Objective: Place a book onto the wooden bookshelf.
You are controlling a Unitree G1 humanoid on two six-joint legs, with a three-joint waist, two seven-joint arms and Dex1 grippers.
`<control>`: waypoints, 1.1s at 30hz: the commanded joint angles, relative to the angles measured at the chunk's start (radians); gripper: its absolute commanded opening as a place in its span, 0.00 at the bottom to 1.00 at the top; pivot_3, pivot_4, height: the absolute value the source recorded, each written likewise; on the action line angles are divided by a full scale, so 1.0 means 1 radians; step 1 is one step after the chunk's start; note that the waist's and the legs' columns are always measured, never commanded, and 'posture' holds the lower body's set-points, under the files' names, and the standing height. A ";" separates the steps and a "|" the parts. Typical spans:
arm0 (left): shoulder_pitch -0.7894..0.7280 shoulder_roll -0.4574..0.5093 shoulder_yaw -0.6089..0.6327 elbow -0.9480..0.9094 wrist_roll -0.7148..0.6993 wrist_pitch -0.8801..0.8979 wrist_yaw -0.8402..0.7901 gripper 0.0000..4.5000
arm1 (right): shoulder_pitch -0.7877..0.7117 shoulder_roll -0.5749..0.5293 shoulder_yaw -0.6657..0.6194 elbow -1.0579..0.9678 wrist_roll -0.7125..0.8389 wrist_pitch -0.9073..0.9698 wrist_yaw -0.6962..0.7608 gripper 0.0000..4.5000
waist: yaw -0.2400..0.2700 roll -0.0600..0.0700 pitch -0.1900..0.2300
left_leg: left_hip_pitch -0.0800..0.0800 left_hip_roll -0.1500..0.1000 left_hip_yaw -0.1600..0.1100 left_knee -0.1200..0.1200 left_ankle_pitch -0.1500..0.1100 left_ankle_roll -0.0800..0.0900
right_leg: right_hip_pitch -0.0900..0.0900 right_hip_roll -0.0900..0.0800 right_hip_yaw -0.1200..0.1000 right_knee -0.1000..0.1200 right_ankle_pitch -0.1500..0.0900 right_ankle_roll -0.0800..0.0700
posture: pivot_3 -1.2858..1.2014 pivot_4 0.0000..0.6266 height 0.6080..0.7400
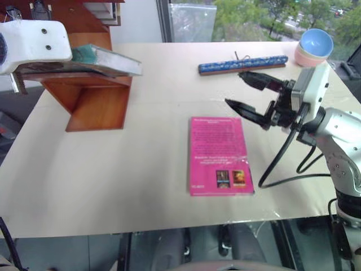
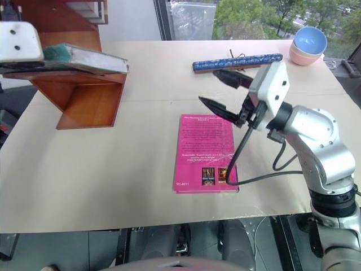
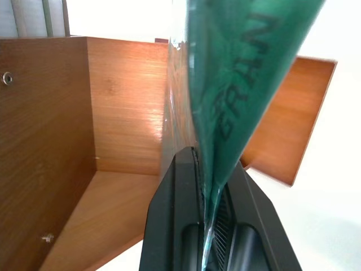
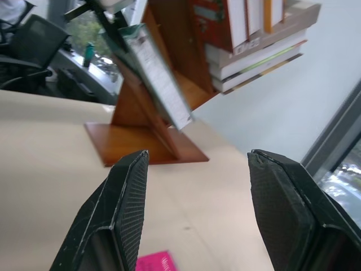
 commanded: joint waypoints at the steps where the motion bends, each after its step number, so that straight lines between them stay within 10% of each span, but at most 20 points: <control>1: 0.025 -0.012 0.021 -0.001 -0.023 0.048 -0.031 0.18 | -0.011 -0.008 -0.003 -0.045 -0.002 0.004 -0.007 0.63 | 0.000 0.000 0.000 | 0.000 0.000 0.001 0.000 -0.001 0.001 | 0.000 0.000 0.000 0.000 0.000 0.000 | 0.52 0.24 1.00; 7: 0.023 -0.028 0.129 -0.041 -0.104 0.093 -0.003 0.76 | -0.001 -0.022 -0.020 -0.043 0.012 0.014 0.014 0.63 | 0.001 -0.001 0.001 | -0.005 0.000 0.001 0.001 -0.001 0.002 | -0.004 0.000 0.000 -0.001 0.002 -0.002 | 0.52 0.24 1.00; 15: 0.103 -0.056 0.457 -0.211 -0.439 0.336 -0.024 0.76 | 0.006 -0.038 -0.038 -0.027 0.044 0.024 0.040 0.63 | 0.000 -0.002 0.001 | -0.006 0.000 0.001 0.001 -0.001 0.002 | -0.005 0.000 0.000 0.000 0.002 -0.003 | 0.52 0.24 1.00; 21: 0.319 -0.399 0.717 -0.533 -0.848 0.741 0.119 0.76 | 0.061 -0.073 -0.049 -0.036 0.041 0.048 0.046 0.63 | 0.007 0.003 -0.002 | -0.003 -0.001 0.000 0.003 -0.001 0.002 | -0.002 -0.002 0.001 0.001 0.001 -0.001 | 0.52 0.24 1.00; 28: 0.586 -1.007 0.586 -0.623 -0.895 0.666 0.540 0.88 | 0.313 -0.113 -0.061 -0.068 -0.073 0.111 -0.061 0.75 | 0.024 -0.006 -0.001 | -0.003 -0.001 -0.006 0.012 -0.001 0.001 | 0.004 -0.003 0.000 0.004 0.004 -0.006 | 0.52 0.24 1.00; 33: 0.774 -1.008 0.423 -0.519 -0.710 0.380 0.564 1.00 | 0.608 -0.135 -0.186 -0.098 -0.135 0.058 -0.058 0.99 | 0.026 -0.003 -0.004 | -0.001 -0.001 -0.007 0.012 -0.001 0.002 | 0.008 -0.003 -0.002 0.002 0.005 -0.008 | 0.52 0.24 1.00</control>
